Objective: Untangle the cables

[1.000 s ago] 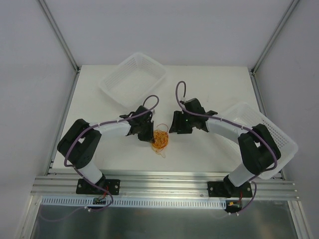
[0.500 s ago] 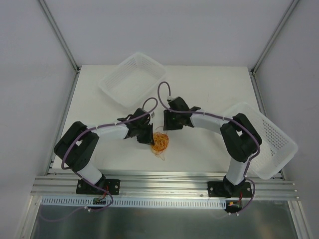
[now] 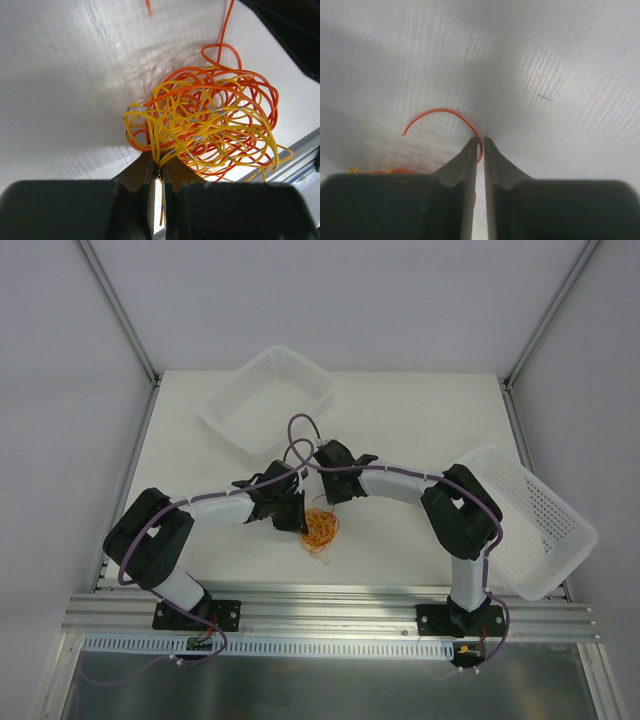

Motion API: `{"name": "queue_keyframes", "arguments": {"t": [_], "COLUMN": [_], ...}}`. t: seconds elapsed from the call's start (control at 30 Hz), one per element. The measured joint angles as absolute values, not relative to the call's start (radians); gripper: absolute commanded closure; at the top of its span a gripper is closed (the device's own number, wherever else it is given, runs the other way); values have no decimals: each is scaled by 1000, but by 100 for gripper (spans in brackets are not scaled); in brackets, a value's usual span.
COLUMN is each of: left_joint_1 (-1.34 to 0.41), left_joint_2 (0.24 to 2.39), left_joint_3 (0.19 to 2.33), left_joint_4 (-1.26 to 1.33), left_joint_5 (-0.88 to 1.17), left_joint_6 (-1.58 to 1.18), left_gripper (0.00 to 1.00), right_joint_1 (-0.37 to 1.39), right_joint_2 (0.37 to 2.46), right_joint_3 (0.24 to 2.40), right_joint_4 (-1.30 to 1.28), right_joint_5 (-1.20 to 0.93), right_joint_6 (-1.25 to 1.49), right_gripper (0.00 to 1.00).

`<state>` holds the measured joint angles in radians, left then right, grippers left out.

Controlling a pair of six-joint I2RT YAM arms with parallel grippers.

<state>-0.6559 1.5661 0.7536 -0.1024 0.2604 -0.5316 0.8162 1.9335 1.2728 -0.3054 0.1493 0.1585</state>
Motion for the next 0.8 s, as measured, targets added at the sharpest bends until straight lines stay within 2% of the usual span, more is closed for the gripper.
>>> {"name": "queue_keyframes", "arguments": {"t": [0.03, 0.27, 0.47, 0.8], "left_joint_1": [-656, -655, -625, -411], "left_joint_2": [1563, 1497, 1396, 1224], "left_joint_3": [751, 698, 632, 543], "left_joint_4": [-102, -103, -116, -146], "left_joint_5": [258, 213, 161, 88], "left_joint_6": [-532, -535, -536, -568], "left_gripper": [100, 100, 100, 100], "right_joint_1": [816, 779, 642, 489], "right_joint_2": [1935, 1906, 1822, 1633], "right_joint_3": [1274, 1230, 1127, 1078], "right_joint_4": [-310, -288, -289, -413], "right_joint_5": [160, 167, 179, 239], "right_joint_6": [158, 179, 183, 161], "right_gripper": [99, 99, 99, 99]}}
